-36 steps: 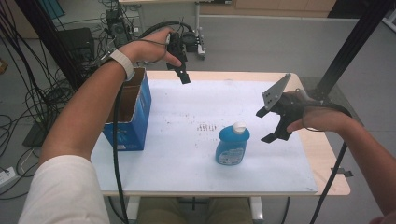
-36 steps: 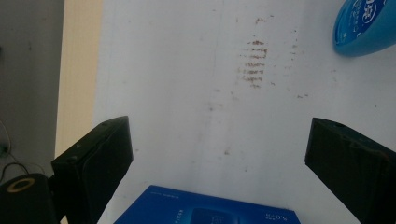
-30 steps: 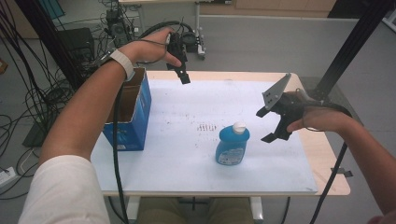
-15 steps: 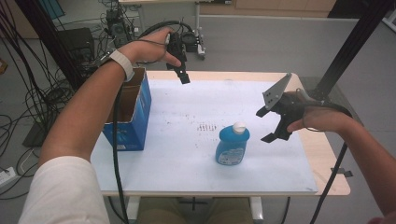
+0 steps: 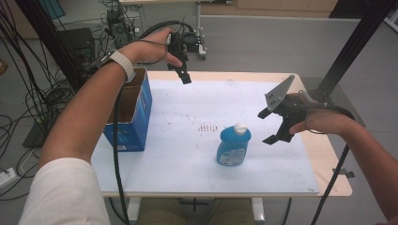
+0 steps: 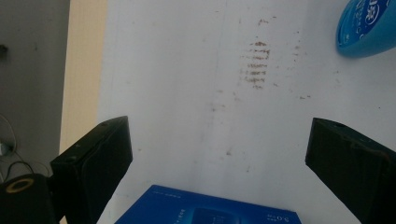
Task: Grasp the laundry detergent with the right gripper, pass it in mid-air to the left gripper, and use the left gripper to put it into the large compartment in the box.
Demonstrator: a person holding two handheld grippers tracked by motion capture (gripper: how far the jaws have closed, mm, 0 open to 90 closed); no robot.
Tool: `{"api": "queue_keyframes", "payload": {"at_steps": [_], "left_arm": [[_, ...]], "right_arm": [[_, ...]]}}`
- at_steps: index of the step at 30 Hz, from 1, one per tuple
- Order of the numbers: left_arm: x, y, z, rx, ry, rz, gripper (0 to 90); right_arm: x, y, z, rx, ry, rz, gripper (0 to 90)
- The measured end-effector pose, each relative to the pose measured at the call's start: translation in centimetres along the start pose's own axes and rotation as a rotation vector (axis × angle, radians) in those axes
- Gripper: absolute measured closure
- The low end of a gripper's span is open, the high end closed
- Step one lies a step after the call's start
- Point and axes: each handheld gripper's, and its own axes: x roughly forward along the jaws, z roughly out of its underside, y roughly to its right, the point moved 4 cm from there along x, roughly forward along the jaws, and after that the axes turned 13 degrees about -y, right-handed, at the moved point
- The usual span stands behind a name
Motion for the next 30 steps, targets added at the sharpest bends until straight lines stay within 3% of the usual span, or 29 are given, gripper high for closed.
{"api": "queue_keyframes", "payload": {"at_steps": [30], "left_arm": [[0.2, 0.1, 0.0, 0.002, -0.008, -0.006, 7.7]], "right_arm": [[1.4, -0.4, 0.2, 0.0, 0.063, 0.006, 5.2]]}}
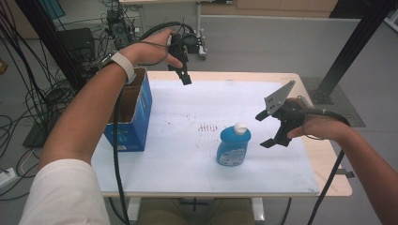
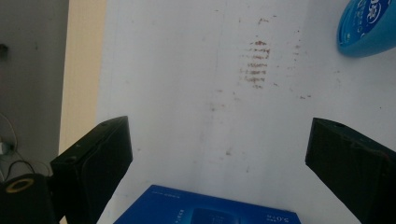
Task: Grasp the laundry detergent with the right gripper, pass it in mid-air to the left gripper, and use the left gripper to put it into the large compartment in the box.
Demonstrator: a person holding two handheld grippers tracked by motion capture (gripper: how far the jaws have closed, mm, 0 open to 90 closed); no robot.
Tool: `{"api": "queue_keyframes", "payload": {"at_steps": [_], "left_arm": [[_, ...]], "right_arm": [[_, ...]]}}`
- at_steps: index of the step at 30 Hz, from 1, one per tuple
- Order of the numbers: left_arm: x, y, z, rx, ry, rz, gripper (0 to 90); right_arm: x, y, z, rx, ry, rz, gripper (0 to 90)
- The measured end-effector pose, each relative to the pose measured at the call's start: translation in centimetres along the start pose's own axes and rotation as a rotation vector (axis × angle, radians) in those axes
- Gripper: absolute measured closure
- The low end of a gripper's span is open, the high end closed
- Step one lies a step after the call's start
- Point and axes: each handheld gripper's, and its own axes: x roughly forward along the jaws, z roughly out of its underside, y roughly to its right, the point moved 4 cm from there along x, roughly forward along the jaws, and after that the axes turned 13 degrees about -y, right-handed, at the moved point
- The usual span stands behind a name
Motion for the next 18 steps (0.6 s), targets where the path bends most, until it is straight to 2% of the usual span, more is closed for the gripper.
{"api": "queue_keyframes", "payload": {"at_steps": [18], "left_arm": [[0.12, 0.11, 0.1, -0.007, 0.008, 0.001, 7.8]], "right_arm": [[0.54, -0.05, 0.36, 0.007, 0.031, 0.0, 5.3]]}}
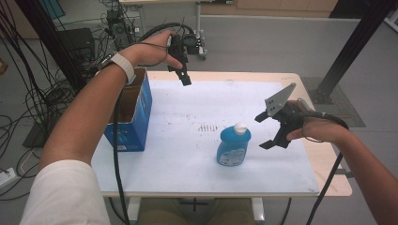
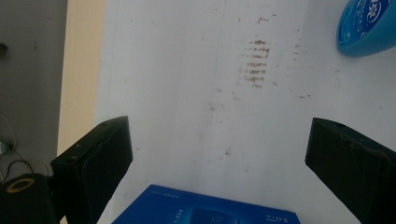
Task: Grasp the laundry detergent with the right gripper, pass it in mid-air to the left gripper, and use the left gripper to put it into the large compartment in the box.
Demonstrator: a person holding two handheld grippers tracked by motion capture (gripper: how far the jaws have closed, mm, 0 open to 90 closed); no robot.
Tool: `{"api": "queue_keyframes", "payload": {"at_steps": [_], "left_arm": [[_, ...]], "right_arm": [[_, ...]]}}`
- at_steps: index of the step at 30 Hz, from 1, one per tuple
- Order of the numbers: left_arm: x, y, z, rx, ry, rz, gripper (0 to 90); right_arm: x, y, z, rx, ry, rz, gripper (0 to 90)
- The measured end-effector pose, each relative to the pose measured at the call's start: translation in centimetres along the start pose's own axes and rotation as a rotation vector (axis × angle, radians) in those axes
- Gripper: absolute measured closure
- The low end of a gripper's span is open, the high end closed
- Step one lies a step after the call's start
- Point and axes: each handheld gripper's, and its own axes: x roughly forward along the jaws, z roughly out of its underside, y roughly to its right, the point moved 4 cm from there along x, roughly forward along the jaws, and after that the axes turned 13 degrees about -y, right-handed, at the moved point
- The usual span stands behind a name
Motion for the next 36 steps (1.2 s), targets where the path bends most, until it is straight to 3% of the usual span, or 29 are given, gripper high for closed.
{"api": "queue_keyframes", "payload": {"at_steps": [36], "left_arm": [[0.3, 0.2, 0.1, -0.004, -0.005, 0.004, 7.8]], "right_arm": [[1.4, -0.1, 0.7, 0.01, 0.09, 0.001, 5.5]]}}
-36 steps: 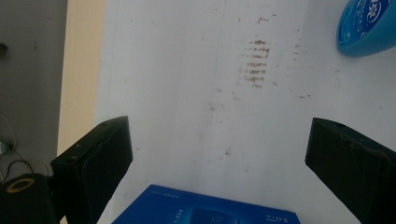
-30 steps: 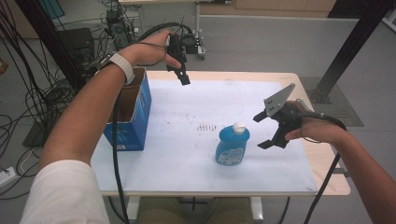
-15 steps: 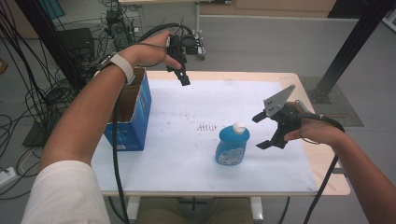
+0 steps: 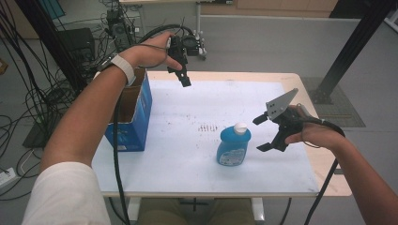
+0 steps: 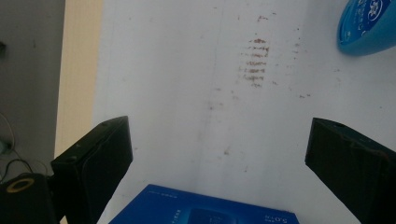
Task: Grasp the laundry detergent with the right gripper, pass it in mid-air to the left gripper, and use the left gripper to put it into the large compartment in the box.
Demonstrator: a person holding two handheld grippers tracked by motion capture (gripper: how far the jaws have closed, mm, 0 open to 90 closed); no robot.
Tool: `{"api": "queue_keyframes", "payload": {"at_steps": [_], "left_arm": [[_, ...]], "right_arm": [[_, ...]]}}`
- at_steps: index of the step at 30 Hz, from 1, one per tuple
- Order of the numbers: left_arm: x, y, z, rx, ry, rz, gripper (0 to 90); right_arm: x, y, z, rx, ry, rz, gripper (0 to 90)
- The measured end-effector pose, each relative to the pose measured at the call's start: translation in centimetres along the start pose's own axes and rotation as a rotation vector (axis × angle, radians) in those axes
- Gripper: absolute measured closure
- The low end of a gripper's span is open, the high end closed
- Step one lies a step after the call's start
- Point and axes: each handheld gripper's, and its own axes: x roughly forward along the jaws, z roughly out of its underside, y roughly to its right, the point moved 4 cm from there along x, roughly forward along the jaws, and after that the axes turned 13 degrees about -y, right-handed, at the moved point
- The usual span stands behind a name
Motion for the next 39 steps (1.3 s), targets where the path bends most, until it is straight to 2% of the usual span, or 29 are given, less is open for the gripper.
{"api": "queue_keyframes", "payload": {"at_steps": [39], "left_arm": [[0.2, 0.0, -0.1, 0.009, -0.017, -0.004, 7.9]], "right_arm": [[1.2, -0.2, 0.9, 0.025, 0.086, 0.01, 5.2]]}}
